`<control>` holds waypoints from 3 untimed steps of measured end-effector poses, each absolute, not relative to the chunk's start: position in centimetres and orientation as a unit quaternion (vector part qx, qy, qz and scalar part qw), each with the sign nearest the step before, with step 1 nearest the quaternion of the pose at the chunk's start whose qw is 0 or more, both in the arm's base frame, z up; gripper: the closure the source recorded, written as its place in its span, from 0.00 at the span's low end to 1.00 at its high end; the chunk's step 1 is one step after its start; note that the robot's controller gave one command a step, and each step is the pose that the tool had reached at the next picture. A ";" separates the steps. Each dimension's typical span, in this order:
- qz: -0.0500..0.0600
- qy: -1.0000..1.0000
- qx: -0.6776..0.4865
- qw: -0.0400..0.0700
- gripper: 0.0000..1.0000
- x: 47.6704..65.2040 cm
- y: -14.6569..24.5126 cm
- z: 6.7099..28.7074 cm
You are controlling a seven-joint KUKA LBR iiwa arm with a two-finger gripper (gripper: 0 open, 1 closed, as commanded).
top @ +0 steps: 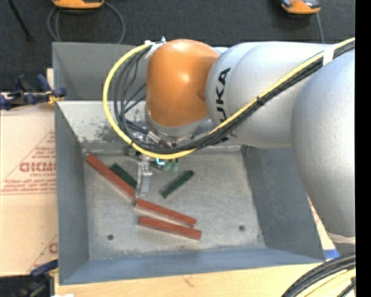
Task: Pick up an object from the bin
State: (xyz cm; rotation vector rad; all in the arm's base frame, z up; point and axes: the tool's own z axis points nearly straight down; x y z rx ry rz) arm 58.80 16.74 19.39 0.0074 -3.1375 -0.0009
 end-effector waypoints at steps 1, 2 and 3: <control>-0.001 -0.998 -0.070 -0.001 0.00 62.7 13.1 7.2; -0.002 -0.997 -0.071 -0.008 1.00 63.1 13.2 8.1; -0.001 -0.997 -0.071 -0.004 0.00 62.8 13.2 7.7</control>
Offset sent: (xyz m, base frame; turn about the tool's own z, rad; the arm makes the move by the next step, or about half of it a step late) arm 0.0374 -0.0351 -0.1197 0.1466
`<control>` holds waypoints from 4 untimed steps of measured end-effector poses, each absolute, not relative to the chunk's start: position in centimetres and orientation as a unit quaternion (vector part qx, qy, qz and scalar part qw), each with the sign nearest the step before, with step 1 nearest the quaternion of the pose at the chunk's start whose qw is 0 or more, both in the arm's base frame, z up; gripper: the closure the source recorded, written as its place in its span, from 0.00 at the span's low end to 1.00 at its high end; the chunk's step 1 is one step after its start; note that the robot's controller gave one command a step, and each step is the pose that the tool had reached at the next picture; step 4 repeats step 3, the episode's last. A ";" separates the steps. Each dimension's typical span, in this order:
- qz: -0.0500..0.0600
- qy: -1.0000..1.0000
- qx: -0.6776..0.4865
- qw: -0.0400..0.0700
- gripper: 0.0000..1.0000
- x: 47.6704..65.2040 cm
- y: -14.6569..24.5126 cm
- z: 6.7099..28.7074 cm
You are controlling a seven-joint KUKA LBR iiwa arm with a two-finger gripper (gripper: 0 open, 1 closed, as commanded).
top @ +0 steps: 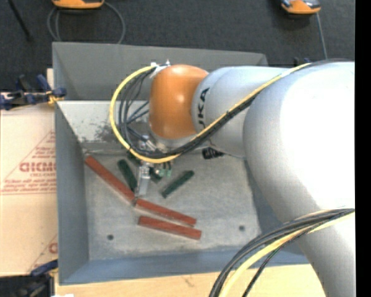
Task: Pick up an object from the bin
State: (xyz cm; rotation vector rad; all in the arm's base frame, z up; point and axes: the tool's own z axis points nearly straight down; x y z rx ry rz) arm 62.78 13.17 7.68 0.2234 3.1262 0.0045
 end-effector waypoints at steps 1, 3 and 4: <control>-0.001 0.998 0.062 0.002 0.00 63.7 7.5 7.1; 0.001 0.997 0.074 0.007 1.00 64.5 6.5 27.0; 0.001 0.997 0.074 0.007 1.00 64.5 6.5 27.0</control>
Offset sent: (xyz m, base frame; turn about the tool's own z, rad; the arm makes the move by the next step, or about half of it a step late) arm 0.0069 -0.0509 -0.0068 -0.0242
